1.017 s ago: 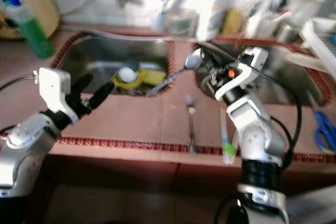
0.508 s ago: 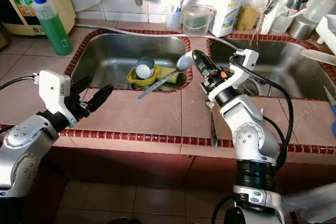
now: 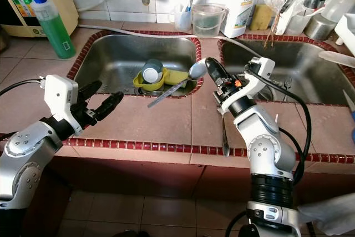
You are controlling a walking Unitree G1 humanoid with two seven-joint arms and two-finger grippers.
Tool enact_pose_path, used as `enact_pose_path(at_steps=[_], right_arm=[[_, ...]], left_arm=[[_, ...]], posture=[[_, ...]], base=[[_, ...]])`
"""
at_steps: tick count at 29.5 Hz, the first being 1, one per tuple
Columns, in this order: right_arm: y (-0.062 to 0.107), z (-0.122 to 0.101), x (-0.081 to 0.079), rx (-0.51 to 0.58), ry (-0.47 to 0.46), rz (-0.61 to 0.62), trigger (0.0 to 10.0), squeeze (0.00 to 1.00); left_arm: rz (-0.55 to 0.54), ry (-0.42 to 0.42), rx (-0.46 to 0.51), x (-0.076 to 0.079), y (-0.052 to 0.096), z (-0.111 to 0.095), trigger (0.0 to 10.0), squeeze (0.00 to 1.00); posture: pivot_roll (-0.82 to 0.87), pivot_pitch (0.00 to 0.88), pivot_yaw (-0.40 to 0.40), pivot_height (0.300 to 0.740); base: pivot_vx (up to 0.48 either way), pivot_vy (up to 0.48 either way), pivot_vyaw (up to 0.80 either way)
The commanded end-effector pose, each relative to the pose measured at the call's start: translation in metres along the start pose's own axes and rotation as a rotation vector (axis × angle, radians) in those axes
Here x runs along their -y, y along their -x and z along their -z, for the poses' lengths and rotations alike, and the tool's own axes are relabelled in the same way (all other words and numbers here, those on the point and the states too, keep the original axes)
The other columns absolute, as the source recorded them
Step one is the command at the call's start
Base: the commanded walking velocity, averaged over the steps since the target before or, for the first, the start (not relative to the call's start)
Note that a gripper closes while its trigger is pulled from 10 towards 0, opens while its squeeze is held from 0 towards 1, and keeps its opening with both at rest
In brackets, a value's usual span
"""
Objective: Kitchen organization
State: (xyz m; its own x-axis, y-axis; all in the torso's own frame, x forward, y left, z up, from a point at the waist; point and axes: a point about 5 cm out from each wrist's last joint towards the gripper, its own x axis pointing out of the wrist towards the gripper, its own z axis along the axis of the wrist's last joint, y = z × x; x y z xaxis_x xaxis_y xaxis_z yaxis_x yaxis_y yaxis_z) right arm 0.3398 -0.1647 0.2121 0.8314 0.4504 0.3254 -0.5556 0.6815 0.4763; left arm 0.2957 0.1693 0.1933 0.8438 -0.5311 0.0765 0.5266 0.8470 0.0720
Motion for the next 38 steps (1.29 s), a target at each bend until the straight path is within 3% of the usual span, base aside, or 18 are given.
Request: enact_pose_path(at_steps=[1,19,24,32,38], right_arm=[[0.001,-0.004,-0.003,0.019,0.013,-0.012,10.0,0.00],[0.002,-0.002,-0.003,0.007,0.009,-0.018,10.0,0.00],[0.002,-0.002,-0.003,0.004,0.012,-0.019,10.0,0.00],[0.003,-0.003,-0.002,0.003,0.016,-0.010,10.0,0.00],[0.004,-0.001,0.008,-0.007,0.028,0.037,10.0,0.00]], left_arm=[[0.010,-0.019,0.003,0.000,-0.001,-0.002,10.0,0.00],[0.034,0.000,0.020,0.005,-0.001,-0.002,10.0,0.00],[0.041,0.040,0.026,0.008,-0.001,-0.002,10.0,0.00],[0.040,0.027,0.014,0.007,-0.001,-0.001,10.0,0.00],[0.068,-0.024,-0.010,0.006,-0.004,-0.001,10.0,0.00]], posture=[[-0.03,0.115,0.027,0.740],[-0.03,0.105,0.024,0.740],[-0.03,0.107,0.023,0.740],[-0.03,0.114,0.024,0.740],[-0.03,0.123,0.028,0.740]], base=[[0.000,0.000,0.00],[0.338,0.000,0.00],[0.000,0.000,0.00],[0.000,0.000,0.00],[0.000,0.000,0.00]])
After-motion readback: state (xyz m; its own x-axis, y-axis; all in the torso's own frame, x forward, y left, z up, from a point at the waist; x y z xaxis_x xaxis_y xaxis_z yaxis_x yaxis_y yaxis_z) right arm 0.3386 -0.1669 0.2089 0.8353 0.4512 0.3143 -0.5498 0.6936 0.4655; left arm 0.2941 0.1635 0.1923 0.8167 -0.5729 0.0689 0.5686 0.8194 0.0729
